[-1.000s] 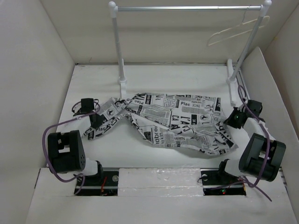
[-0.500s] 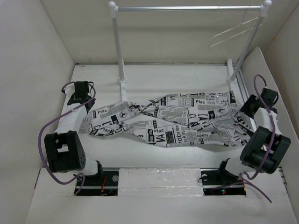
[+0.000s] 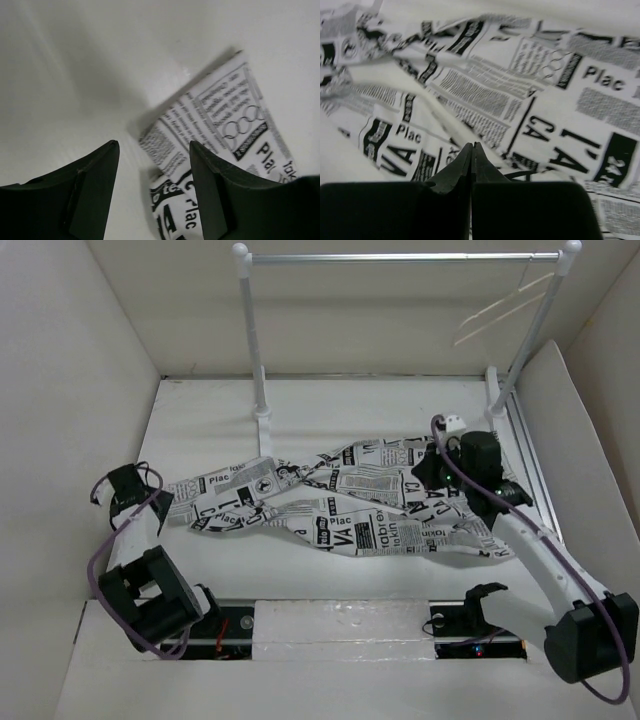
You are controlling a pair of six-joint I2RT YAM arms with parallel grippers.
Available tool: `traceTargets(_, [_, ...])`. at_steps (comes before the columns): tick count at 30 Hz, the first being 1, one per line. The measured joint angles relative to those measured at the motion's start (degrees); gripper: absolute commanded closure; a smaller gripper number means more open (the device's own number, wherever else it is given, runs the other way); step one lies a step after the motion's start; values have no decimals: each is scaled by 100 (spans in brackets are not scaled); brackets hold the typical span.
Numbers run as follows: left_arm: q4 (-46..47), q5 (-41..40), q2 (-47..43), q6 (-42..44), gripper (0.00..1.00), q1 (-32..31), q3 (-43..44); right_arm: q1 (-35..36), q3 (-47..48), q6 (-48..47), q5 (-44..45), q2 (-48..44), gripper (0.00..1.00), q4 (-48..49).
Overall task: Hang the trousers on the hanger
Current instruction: Flatten out the trousers at the center of the board.
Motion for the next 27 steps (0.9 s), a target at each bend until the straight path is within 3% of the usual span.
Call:
traceTargets(3, [-26,372,20,39,45,424,-380,638,-424,-68,-127,-166,86,15])
traceTargets(7, [20,820,70,57,45,422,-472,1305,-741,-243,-197,-28,63,-37])
traceTargets(9, [166,931,129,55,48,420,-472,1537,-802,-306,-225,57,58,-46])
traceTargets(10, [249,955,201,48,54,422,-472,1626,-835,-334,-240,87,56,-42])
traceTargets(14, [494,973,691,-2,65,422,-433,1770,-935,-400,-282,168,56,-57])
traceTargets(15, [546,960,750,-7,71,422,-376,1788,-938,-407,-280,175,56,-83])
traceTargets(16, [619,916,817,-11,86,422,-328,1805,-938,-407,-282,170,56,-107])
traceTargets(18, [695,879,951,7,100,422,-267,1851,-938,-481,-284,157,56,-127])
traceTargets(27, [549,802,448,72,100,422,-197,1969,-935,-662,-282,160,56,-151])
